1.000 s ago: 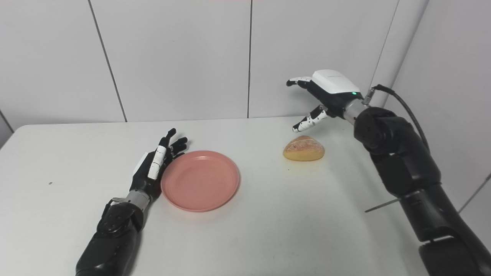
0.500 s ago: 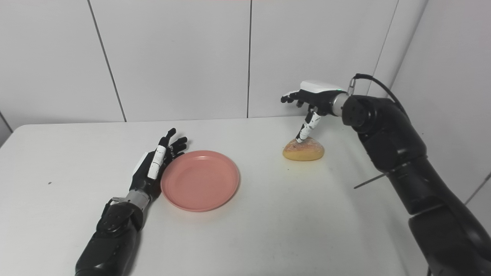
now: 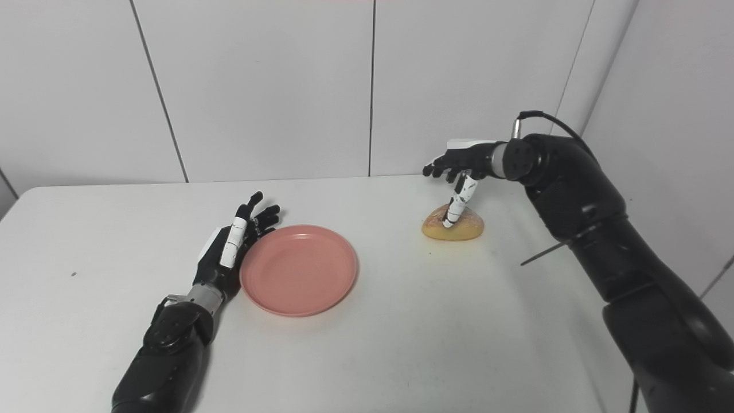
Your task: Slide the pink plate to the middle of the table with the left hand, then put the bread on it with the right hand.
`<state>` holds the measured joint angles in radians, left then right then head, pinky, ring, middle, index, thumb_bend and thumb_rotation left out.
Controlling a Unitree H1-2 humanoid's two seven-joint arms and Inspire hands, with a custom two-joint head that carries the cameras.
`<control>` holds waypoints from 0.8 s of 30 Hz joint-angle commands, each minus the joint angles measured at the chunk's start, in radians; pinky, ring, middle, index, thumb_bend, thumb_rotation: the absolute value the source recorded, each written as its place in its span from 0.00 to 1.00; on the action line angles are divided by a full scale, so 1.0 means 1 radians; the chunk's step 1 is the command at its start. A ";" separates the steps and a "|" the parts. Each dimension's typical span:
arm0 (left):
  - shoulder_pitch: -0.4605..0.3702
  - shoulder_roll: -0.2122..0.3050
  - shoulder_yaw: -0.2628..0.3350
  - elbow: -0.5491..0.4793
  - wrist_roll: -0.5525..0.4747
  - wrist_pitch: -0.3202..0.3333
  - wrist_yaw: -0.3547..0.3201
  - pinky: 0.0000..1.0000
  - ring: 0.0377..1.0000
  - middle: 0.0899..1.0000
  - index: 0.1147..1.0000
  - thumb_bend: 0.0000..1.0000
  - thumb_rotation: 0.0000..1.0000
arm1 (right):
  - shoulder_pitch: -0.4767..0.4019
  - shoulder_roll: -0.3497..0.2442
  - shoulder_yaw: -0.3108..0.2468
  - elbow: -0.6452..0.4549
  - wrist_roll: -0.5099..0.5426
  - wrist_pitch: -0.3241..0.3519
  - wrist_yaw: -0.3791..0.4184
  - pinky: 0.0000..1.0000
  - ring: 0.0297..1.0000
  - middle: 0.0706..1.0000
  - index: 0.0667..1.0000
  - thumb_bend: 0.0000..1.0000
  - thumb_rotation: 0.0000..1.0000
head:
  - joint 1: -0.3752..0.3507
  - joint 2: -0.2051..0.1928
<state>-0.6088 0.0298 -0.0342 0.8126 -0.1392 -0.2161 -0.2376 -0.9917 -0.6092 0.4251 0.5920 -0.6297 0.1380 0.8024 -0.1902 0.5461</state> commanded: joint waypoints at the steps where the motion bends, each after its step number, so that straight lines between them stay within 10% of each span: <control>1: 0.008 -0.035 -0.018 0.031 0.004 0.062 -0.033 0.91 0.90 0.87 0.97 0.81 0.94 | -0.064 -0.017 0.017 0.000 -0.040 0.007 -0.024 0.78 0.88 0.91 0.86 1.00 0.15 | 0.001 0.000; 11: 0.019 -0.030 -0.018 0.006 0.008 0.074 -0.025 0.89 0.88 0.86 0.96 0.82 0.93 | -0.060 -0.013 0.082 0.066 -0.132 -0.067 -0.164 0.83 0.95 0.95 0.82 1.00 0.17 | 0.010 0.005; 24: 0.017 -0.030 -0.014 0.013 0.006 0.076 -0.022 0.89 0.88 0.86 0.96 0.83 0.92 | -0.055 0.024 0.061 0.154 -0.051 -0.052 -0.132 0.84 0.94 0.94 0.83 1.00 0.08 | 0.013 0.012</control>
<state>-0.6032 0.0294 -0.0302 0.7948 -0.1414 -0.2085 -0.2360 -0.9886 -0.5699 0.5034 0.7541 -0.6951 0.1003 0.6716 -0.1779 0.5568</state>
